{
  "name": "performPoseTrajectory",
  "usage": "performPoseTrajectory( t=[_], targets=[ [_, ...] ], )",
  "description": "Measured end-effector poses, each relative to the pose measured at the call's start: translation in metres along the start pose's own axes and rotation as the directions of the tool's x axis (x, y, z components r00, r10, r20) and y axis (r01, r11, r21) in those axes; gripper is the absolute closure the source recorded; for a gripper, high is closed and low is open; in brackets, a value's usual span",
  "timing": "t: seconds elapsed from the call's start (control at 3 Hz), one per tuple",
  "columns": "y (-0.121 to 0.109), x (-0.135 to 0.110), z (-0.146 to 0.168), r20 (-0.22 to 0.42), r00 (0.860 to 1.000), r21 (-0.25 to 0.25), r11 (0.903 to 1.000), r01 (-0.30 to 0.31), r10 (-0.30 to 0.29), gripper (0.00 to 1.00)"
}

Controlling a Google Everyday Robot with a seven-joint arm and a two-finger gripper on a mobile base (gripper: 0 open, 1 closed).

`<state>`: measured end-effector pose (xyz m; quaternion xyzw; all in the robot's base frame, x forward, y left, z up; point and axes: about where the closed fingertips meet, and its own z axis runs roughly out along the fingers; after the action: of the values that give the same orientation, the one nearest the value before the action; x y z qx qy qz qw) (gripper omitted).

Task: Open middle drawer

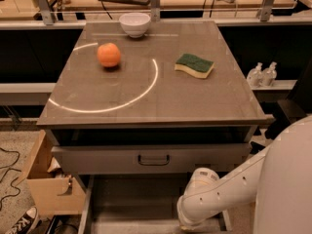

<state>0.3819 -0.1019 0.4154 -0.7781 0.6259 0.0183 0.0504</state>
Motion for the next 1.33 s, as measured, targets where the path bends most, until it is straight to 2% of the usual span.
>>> performPoseTrajectory(
  t=[0.33,0.67,1.0,1.33],
  targets=[
    [0.023,-0.007,0.006,0.008,0.999,-0.071,0.9963,-0.048,0.049,1.0],
    [0.046,-0.01,0.005,0.018,0.993,-0.127,0.9857,-0.111,0.114,1.0],
    [0.05,-0.011,0.005,0.02,0.991,-0.137,0.9824,-0.127,0.131,0.85],
    [0.05,-0.011,0.005,0.02,0.991,-0.139,0.9822,-0.127,0.131,0.62]
  ],
)
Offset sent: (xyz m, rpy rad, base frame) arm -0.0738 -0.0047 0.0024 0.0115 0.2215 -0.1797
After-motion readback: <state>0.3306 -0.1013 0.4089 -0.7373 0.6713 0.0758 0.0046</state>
